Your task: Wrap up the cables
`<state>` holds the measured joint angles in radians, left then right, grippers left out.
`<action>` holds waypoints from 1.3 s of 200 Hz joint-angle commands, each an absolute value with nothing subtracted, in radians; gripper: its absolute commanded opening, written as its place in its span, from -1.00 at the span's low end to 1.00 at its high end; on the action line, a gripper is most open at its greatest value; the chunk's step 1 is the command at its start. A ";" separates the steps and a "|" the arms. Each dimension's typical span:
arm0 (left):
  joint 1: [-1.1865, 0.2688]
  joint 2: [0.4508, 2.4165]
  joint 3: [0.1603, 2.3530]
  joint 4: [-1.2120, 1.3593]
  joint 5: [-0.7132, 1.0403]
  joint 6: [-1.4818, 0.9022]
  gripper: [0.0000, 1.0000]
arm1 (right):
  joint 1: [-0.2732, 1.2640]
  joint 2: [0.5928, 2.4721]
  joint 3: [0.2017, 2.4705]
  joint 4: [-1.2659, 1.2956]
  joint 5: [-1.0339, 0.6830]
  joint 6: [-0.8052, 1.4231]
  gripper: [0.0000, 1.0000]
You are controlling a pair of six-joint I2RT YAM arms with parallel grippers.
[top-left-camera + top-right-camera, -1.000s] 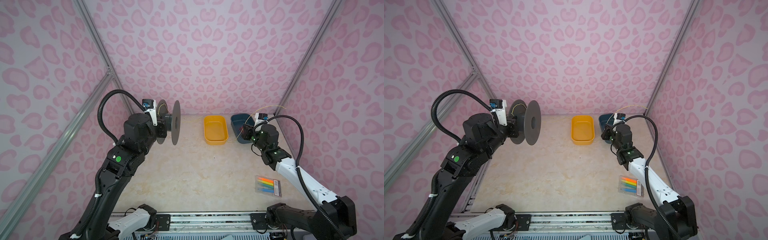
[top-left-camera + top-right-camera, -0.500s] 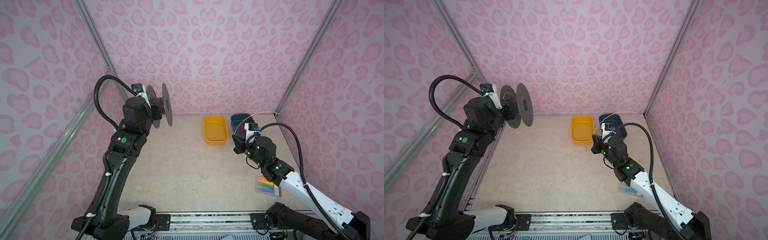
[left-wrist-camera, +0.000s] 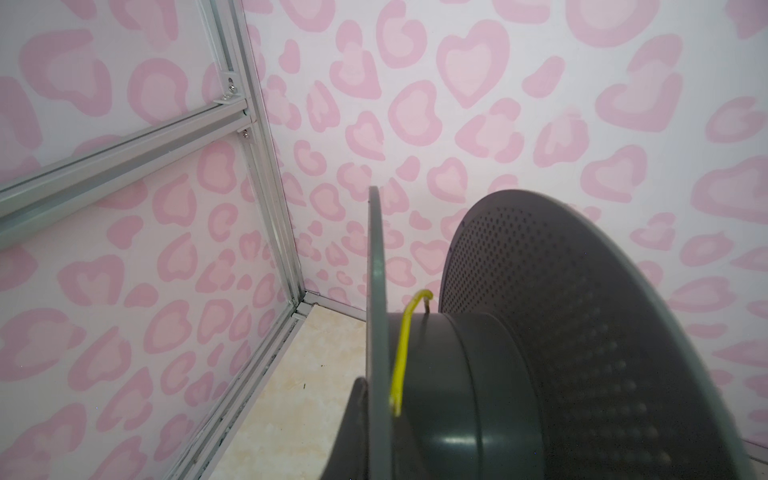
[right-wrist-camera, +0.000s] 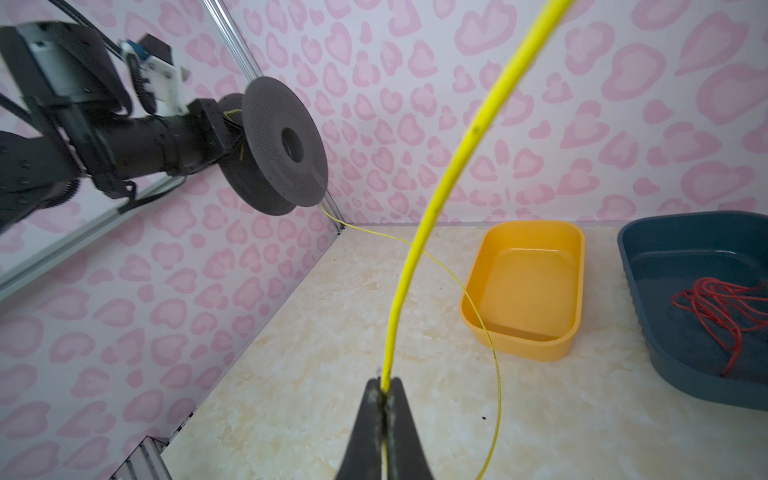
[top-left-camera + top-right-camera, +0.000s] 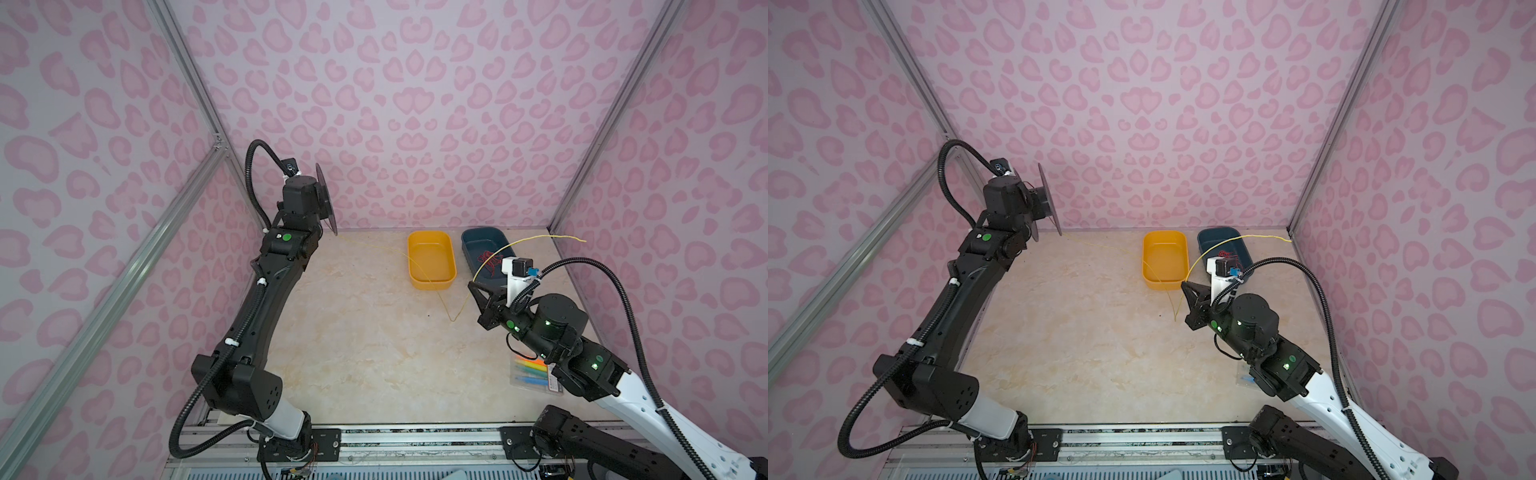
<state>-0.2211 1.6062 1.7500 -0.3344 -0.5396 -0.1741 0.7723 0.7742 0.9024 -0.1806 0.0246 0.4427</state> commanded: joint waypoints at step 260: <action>-0.212 1.678 1.355 -0.091 -0.478 -0.064 -0.92 | 0.152 1.332 1.974 -0.091 -0.397 0.617 -1.00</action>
<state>-0.2096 1.7256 1.3869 -0.1352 -0.5259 -0.0780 0.1917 1.2976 1.9347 -0.1452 -0.3737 0.5915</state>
